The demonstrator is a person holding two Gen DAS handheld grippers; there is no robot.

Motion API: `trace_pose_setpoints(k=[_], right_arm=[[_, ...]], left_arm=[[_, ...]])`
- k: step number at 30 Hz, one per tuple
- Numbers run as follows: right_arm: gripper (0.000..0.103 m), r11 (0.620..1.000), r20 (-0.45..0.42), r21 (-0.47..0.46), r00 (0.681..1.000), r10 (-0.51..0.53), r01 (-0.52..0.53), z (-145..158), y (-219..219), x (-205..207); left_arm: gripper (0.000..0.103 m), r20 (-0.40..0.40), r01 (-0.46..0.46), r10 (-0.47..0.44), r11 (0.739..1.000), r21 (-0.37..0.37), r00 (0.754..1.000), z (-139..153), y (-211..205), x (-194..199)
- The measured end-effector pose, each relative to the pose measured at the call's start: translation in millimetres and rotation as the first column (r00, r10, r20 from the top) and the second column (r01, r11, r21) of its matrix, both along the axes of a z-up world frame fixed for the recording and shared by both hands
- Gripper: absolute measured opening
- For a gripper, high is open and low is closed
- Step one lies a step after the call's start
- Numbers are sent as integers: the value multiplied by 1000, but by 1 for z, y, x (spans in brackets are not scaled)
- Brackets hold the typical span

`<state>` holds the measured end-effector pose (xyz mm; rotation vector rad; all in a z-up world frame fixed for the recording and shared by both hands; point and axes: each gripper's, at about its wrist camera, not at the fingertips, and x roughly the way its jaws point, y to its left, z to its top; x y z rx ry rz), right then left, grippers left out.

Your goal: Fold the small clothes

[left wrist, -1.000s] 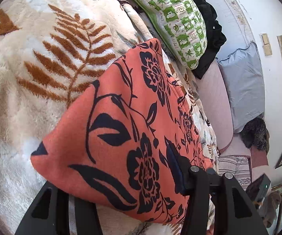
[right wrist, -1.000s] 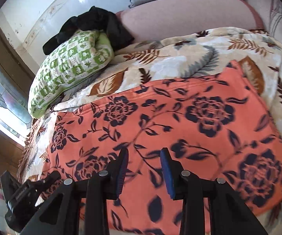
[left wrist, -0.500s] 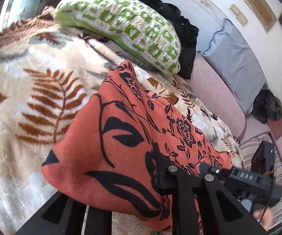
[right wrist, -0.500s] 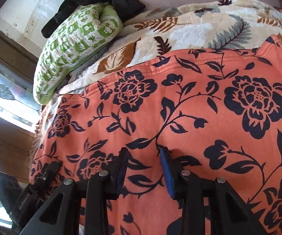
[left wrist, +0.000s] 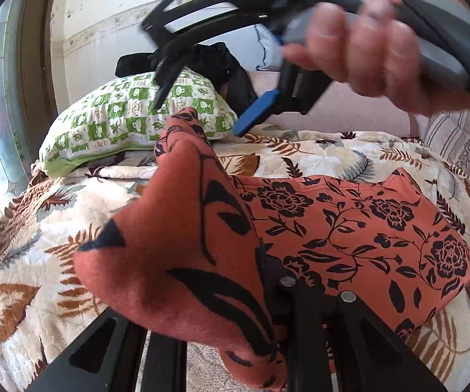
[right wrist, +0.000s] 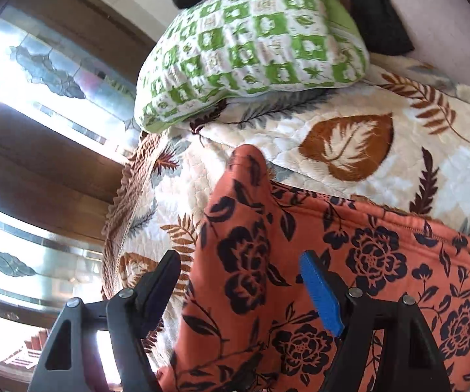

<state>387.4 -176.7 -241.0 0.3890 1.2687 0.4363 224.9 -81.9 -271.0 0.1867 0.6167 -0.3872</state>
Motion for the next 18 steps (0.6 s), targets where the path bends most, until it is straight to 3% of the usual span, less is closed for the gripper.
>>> trace_pose_setpoints(k=[3, 6, 7, 8, 9, 12, 18], right_arm=[[79, 992, -73, -111, 996, 51, -59, -12, 27, 9], [78, 976, -92, -209, 995, 47, -66, -25, 40, 11], [65, 968, -74, -246, 997, 36, -53, -26, 41, 10], [34, 957, -52, -285, 998, 38, -51, -26, 41, 9], [22, 945, -32, -323, 998, 47, -54, -27, 39, 6], [16, 936, 45, -352, 998, 41, -22, -19, 14, -4], [16, 950, 137, -300, 990, -44, 84, 5, -74, -35]], left_arm=[[18, 31, 30, -32, 998, 47, 999, -1, -8, -9], [18, 42, 45, -48, 997, 67, 998, -2, -11, -14], [18, 47, 48, -51, 996, 69, 998, -2, -11, -14], [18, 47, 51, -54, 997, 65, 997, -1, -11, -15], [18, 43, 60, -62, 997, 53, 997, -1, -11, -15], [18, 61, 103, -105, 994, 30, 993, 4, -18, -20], [18, 121, 249, -245, 968, -21, 962, 18, -63, -43]])
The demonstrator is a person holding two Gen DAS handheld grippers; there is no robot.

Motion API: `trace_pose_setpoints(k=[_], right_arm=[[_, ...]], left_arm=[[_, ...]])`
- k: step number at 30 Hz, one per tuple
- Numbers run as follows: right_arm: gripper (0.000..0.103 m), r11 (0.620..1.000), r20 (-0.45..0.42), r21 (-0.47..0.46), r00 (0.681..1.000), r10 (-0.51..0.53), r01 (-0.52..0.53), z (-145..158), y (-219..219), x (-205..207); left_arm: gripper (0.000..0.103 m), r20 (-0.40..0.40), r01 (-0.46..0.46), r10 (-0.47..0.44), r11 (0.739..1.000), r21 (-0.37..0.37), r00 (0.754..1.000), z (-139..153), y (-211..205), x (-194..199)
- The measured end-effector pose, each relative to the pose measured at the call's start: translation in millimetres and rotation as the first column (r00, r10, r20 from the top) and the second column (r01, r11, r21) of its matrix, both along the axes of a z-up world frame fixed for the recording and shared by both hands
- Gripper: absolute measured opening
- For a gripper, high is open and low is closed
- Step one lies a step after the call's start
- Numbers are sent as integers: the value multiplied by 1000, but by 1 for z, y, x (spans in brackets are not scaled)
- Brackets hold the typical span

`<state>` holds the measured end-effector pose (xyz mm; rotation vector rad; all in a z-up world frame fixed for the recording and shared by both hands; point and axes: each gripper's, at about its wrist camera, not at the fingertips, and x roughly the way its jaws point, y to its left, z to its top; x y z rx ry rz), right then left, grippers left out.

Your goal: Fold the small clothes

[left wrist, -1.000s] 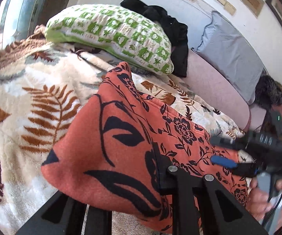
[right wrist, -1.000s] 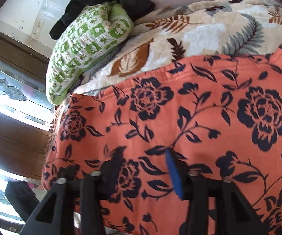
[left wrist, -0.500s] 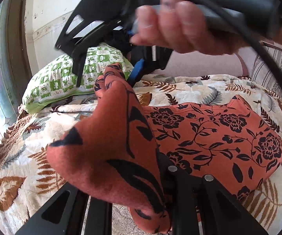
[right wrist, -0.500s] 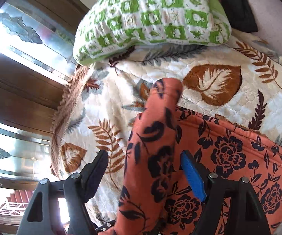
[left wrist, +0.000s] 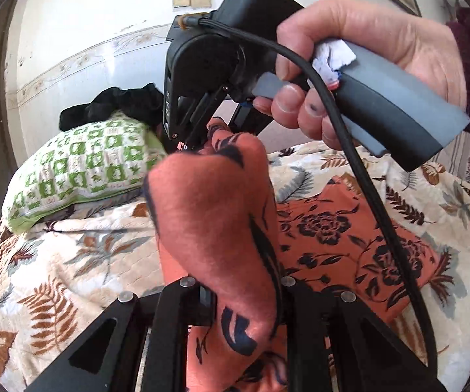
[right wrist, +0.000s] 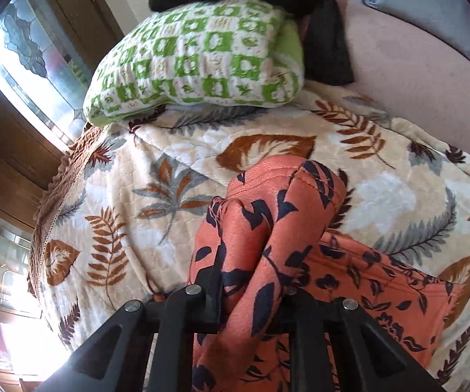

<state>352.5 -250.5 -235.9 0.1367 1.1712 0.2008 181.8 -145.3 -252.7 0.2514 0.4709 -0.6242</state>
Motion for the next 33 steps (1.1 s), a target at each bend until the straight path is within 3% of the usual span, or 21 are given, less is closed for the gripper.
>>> trace_pose_setpoints(k=[4, 10, 15, 18, 22, 24, 26, 28, 29, 30, 33], right_arm=[[16, 997, 5, -7, 997, -78, 78, 2, -64, -21], [16, 980, -9, 24, 981, -195, 195, -26, -151, -46], [16, 965, -9, 59, 966, -257, 257, -54, -195, -61], [16, 959, -14, 69, 961, -275, 275, -70, -210, -67], [16, 949, 10, 77, 951, -309, 307, -91, -218, -72], [16, 943, 29, 80, 945, -326, 323, -100, -223, -72], [17, 940, 33, 71, 941, -336, 333, -108, -227, -70], [36, 932, 16, 83, 935, -354, 352, -115, -234, -69], [56, 925, 4, 77, 927, -374, 373, -116, -239, -70], [62, 914, -7, 73, 917, -399, 398, -115, -245, -73], [62, 878, -18, 82, 882, -471, 471, -97, -263, -91]], left_arm=[[18, -43, 83, -85, 995, -49, 995, 1, -44, -11], [18, -142, 135, -145, 988, -80, 979, -10, -98, -17], [18, -177, 170, -174, 985, -40, 969, -29, -130, -24], [26, -193, 187, -178, 982, 30, 965, -41, -137, -28], [62, -193, 236, -216, 968, 83, 957, -40, -136, -39], [70, -159, 257, -240, 961, 98, 958, -33, -129, -47], [71, -127, 275, -262, 956, 103, 957, -24, -121, -52], [71, -92, 267, -258, 957, 111, 962, -21, -107, -55], [71, -79, 256, -249, 961, 102, 965, -19, -99, -52], [71, -70, 240, -234, 967, 86, 970, -16, -91, -47], [72, -66, 135, -130, 989, 65, 989, -17, -70, -26]])
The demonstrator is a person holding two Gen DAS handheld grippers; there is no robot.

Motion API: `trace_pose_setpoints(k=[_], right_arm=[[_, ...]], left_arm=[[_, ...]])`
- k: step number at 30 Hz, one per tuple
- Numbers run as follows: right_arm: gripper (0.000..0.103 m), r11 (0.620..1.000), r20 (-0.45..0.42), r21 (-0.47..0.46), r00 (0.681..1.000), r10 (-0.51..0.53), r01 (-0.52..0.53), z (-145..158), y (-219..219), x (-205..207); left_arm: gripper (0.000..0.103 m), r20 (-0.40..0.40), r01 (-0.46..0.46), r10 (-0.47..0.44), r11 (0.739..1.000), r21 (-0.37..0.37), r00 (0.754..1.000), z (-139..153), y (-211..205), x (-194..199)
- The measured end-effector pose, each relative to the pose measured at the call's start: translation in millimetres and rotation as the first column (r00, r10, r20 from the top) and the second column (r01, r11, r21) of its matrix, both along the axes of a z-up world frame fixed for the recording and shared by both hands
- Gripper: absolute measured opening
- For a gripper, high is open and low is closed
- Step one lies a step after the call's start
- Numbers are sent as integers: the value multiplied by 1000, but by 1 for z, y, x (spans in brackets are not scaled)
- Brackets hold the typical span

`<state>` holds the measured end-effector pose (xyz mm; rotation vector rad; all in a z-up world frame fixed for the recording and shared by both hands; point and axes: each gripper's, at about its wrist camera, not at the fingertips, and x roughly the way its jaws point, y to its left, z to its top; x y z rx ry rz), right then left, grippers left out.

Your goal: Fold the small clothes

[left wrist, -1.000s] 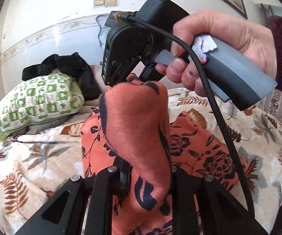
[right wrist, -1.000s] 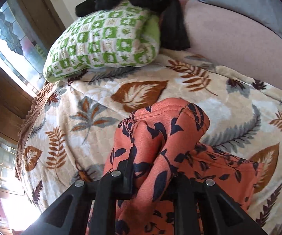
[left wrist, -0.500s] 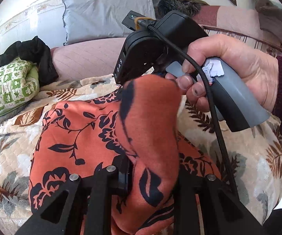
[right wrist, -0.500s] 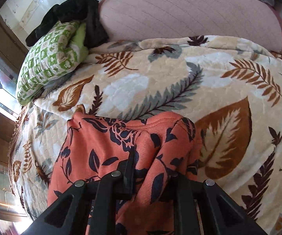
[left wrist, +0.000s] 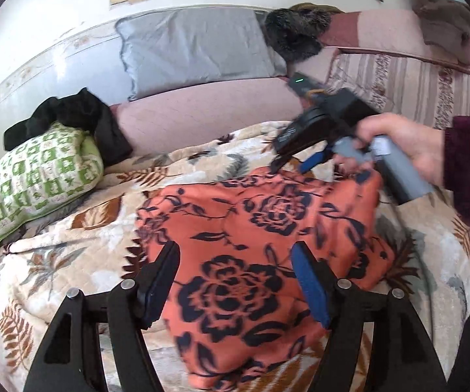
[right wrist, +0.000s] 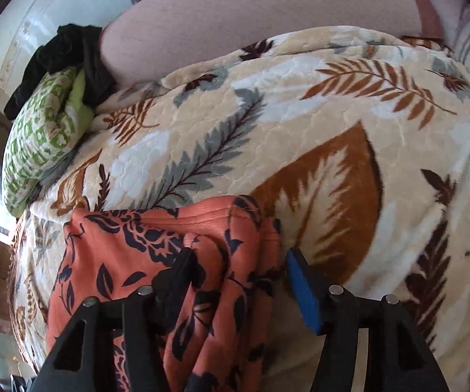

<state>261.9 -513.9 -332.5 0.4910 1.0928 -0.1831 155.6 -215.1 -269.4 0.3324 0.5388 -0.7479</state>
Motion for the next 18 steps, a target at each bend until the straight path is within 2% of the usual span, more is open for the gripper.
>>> trace_pose_setpoints(k=[2, 5, 8, 11, 15, 17, 18], right_arm=[[62, 1000, 49, -29, 999, -2, 3, 29, -1, -17], [59, 994, 130, -63, 987, 96, -89, 76, 23, -38], [39, 972, 141, -107, 964, 225, -211, 99, 72, -58], [39, 962, 92, -74, 958, 270, -264, 80, 107, -84], [39, 979, -111, -65, 976, 187, -194, -1, 102, -116], [38, 985, -43, -32, 985, 166, -167, 0, 93, -124], [38, 987, -61, -31, 986, 158, -160, 6, 92, -120]], left_arm=[[72, -39, -67, 66, 997, -29, 997, -3, 15, 21], [72, -133, -169, 162, 984, -46, 978, -8, 32, 42], [72, -192, -218, 221, 975, 35, 956, -29, 35, 53], [74, -240, -235, 242, 970, 58, 940, -47, 39, 54], [83, -275, -220, 229, 973, 64, 934, -55, 41, 57], [83, -308, -233, 234, 972, 41, 922, -54, 47, 59], [83, -329, -237, 234, 971, 33, 915, -54, 50, 61]])
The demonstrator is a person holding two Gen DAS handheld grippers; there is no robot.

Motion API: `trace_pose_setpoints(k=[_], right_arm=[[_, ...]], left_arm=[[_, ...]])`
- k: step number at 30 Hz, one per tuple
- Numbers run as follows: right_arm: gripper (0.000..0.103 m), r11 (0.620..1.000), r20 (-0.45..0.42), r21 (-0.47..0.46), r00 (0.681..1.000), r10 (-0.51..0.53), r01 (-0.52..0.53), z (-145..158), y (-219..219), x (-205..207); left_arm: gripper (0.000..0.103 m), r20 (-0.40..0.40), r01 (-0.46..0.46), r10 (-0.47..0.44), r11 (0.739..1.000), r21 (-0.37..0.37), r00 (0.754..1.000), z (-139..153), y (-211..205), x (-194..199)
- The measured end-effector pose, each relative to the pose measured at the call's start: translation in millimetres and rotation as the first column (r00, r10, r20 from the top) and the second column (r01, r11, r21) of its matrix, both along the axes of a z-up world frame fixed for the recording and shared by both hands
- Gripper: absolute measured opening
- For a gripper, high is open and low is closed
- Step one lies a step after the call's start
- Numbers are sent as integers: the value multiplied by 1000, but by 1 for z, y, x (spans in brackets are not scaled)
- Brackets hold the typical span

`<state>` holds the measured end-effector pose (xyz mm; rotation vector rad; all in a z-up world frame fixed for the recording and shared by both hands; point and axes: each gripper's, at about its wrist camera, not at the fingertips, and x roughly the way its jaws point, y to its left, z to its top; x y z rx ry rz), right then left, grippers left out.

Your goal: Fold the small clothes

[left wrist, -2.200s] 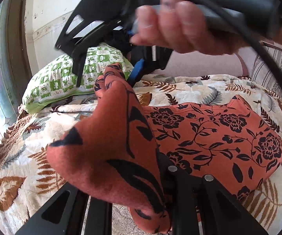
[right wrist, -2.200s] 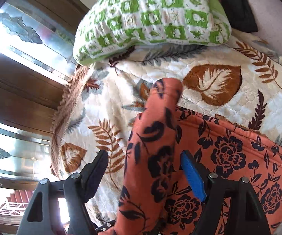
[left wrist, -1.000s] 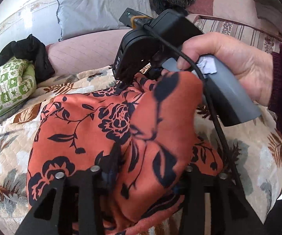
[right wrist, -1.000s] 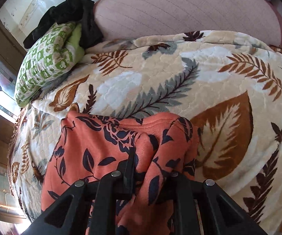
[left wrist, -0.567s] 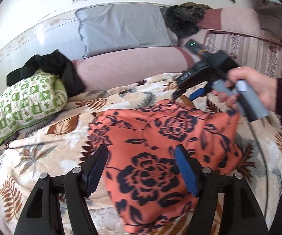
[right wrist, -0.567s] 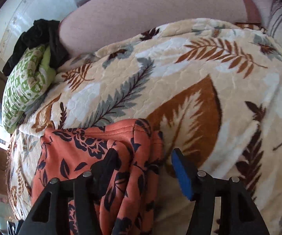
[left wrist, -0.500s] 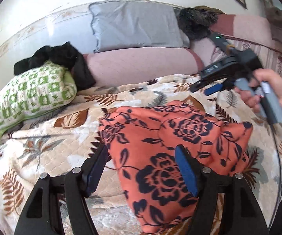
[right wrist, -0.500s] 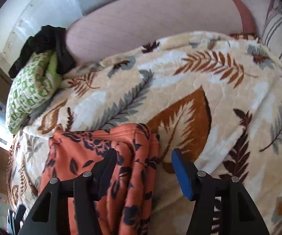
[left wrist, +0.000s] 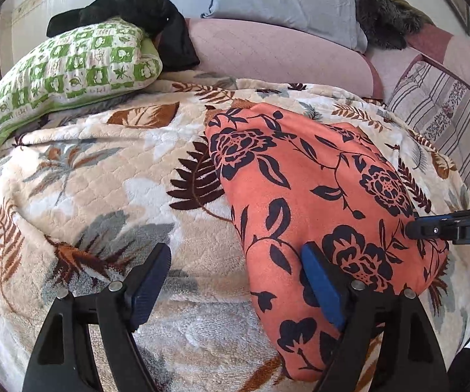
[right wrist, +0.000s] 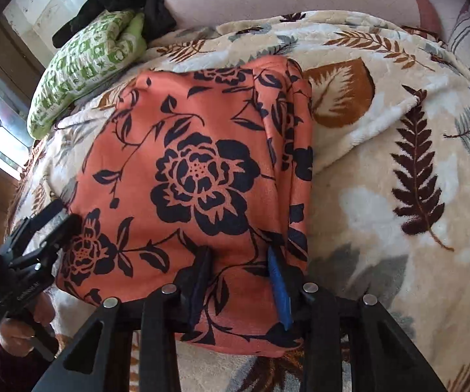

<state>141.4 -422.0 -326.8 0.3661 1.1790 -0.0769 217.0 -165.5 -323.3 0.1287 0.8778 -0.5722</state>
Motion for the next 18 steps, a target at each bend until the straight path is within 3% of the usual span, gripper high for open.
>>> trace_pose_setpoints(k=[2, 7, 10, 13, 16, 18], right_arm=[[38, 999, -17, -38, 1000, 5, -5, 15, 2, 12], [38, 998, 104, -58, 994, -26, 33, 53, -2, 60], [38, 996, 67, -29, 994, -81, 83, 33, -7, 105], [42, 996, -102, -40, 991, -87, 83, -25, -8, 141], [45, 992, -97, -97, 991, -93, 84, -11, 1, 154], [45, 996, -30, -62, 997, -72, 70, 8, 10, 159]], left_arm=[[84, -21, -9, 9, 1000, -17, 1000, 1, 4, 2], [84, -12, 8, -8, 1000, -7, 1000, 1, 3, 0], [84, -24, 17, -17, 1000, -14, 1000, -1, 3, 1], [87, -53, 27, -28, 999, -29, 998, -5, 4, 5], [90, -59, 9, -10, 1000, -27, 998, -6, 6, 6], [90, -59, 8, -10, 1000, -28, 998, -6, 6, 6]])
